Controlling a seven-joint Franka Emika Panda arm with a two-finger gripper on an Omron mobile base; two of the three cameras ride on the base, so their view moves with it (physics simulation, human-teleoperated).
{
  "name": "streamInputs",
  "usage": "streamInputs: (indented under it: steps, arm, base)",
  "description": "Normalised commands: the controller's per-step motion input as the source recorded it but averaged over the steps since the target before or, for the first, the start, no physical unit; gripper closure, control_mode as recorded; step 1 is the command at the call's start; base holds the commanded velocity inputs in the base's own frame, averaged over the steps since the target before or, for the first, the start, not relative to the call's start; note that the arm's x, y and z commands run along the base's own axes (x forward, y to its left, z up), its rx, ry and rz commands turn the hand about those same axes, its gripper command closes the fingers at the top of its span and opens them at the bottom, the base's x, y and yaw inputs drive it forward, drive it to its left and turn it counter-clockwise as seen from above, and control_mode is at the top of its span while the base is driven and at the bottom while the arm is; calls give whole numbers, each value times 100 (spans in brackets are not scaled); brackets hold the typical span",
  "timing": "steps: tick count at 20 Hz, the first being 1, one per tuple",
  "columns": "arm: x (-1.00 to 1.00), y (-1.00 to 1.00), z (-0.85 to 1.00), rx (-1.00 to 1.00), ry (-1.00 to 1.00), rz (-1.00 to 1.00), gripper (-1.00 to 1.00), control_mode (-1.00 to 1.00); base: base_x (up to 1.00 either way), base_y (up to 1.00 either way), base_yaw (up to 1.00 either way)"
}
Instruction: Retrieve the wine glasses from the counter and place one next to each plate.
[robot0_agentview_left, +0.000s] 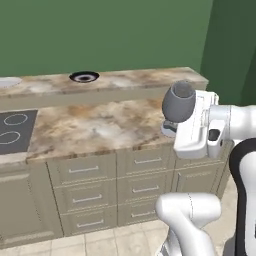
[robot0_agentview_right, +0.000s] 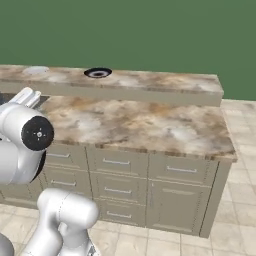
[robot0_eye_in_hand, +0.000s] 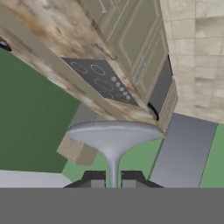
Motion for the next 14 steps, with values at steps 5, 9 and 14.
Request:
streamInputs:
  steps: [5, 9, 14]
  arm:
    - [0, 0, 0, 0, 0, 0, 100, 100]
    - [0, 0, 0, 0, 0, 0, 100, 100]
    - [0, 0, 0, 0, 0, 0, 100, 100]
  base:
    - [-9, -100, 18]
    - [0, -100, 9]
    - [0, -100, 6]
